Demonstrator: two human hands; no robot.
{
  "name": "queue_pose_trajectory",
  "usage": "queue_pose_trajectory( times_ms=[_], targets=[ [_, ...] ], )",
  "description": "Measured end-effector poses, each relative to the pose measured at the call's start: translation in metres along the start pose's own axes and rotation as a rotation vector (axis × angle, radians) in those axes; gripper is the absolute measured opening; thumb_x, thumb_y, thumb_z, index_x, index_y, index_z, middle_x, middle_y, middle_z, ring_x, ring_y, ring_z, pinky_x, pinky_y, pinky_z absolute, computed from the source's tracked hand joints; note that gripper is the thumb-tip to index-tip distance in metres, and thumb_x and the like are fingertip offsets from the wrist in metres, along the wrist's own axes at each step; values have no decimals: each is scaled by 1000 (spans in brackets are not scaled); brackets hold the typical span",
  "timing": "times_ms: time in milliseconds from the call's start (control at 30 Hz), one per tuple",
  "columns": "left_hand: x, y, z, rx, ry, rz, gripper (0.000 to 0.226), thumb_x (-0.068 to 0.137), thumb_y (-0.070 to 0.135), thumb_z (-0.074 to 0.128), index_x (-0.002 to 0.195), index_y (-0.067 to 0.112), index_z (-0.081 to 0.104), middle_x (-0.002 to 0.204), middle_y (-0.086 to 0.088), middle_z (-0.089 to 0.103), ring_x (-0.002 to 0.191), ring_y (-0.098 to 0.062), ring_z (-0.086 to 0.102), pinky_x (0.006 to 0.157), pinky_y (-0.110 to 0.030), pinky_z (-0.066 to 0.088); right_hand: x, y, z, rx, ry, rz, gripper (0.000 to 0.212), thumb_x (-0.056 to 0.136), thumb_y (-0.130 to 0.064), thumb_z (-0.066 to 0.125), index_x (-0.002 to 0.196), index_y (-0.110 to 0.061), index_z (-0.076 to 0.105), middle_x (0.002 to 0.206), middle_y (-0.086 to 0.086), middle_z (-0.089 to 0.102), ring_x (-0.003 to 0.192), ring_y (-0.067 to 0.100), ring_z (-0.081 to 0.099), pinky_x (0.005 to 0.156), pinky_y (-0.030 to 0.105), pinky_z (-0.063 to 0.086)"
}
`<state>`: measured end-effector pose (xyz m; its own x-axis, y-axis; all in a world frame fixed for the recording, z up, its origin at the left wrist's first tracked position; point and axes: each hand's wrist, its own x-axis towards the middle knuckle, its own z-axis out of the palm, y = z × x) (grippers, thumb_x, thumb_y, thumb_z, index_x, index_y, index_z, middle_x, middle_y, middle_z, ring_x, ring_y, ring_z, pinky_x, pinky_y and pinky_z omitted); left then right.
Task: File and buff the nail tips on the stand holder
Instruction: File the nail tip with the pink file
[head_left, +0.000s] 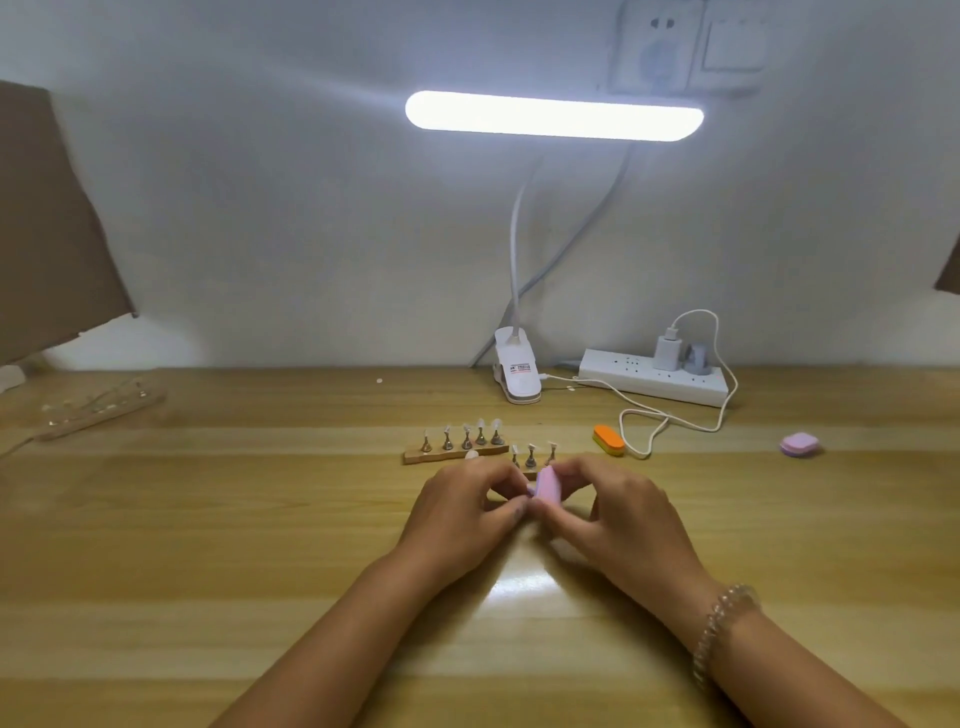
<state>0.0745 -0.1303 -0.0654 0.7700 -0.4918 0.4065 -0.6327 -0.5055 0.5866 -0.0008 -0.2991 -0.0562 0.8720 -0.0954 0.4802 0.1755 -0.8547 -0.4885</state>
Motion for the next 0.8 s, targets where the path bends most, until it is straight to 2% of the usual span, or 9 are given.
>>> queue_pose_trajectory(
  times_ms=[67,167,200,333,400,533,667,800],
  targets=[
    [0,0,0,24,-3,1,4,86,24,73,89,27,72,88,15,71,73,12,56,63,-5,36,0,1,0,0,36,18,22,80,-50,70,92,-33,65,86,-26,64,83,1,62,69,31,49],
    [-1,-1,0,37,-12,-8,6,86,23,70,89,28,72,88,16,72,79,5,59,67,-16,39,-3,1,2,-22,-14,-44,28,79,-52,68,100,-35,65,85,-24,64,68,-7,55,60,25,43],
    [-1,-1,0,36,-10,-9,6,86,23,70,90,28,72,89,16,72,78,7,58,67,-15,39,-3,2,2,-18,-16,-25,28,78,-52,69,100,-35,65,83,-25,64,65,-7,53,59,24,41],
    [-2,-1,0,17,-5,-13,5,86,26,72,90,27,72,89,16,73,70,16,53,65,-11,36,0,7,1,-31,3,45,23,80,-46,72,96,-33,62,81,-25,62,79,4,61,65,30,45],
    [-2,-2,0,5,0,-24,5,85,25,73,89,27,72,89,17,73,70,15,53,66,-14,38,-3,6,2,-24,-30,24,25,79,-44,73,98,-33,62,84,-26,64,80,2,60,67,30,46],
    [-2,-2,1,-14,0,-46,5,85,25,73,89,28,72,87,17,72,71,13,55,71,-22,45,-1,9,1,61,-39,68,30,77,-45,77,101,-33,63,85,-25,66,68,-7,54,66,29,45],
    [-2,-2,1,-23,1,-44,7,87,24,72,89,30,72,89,15,74,68,15,53,66,-20,39,-5,5,3,20,-55,56,33,76,-47,74,101,-35,57,86,-28,65,83,2,61,70,32,48],
    [-1,-2,2,-50,-6,-77,9,88,23,70,91,31,73,92,14,74,77,6,61,73,-26,48,-4,5,3,36,-53,68,36,74,-50,75,97,-35,52,84,-28,66,66,-3,55,59,26,36]
  ],
)
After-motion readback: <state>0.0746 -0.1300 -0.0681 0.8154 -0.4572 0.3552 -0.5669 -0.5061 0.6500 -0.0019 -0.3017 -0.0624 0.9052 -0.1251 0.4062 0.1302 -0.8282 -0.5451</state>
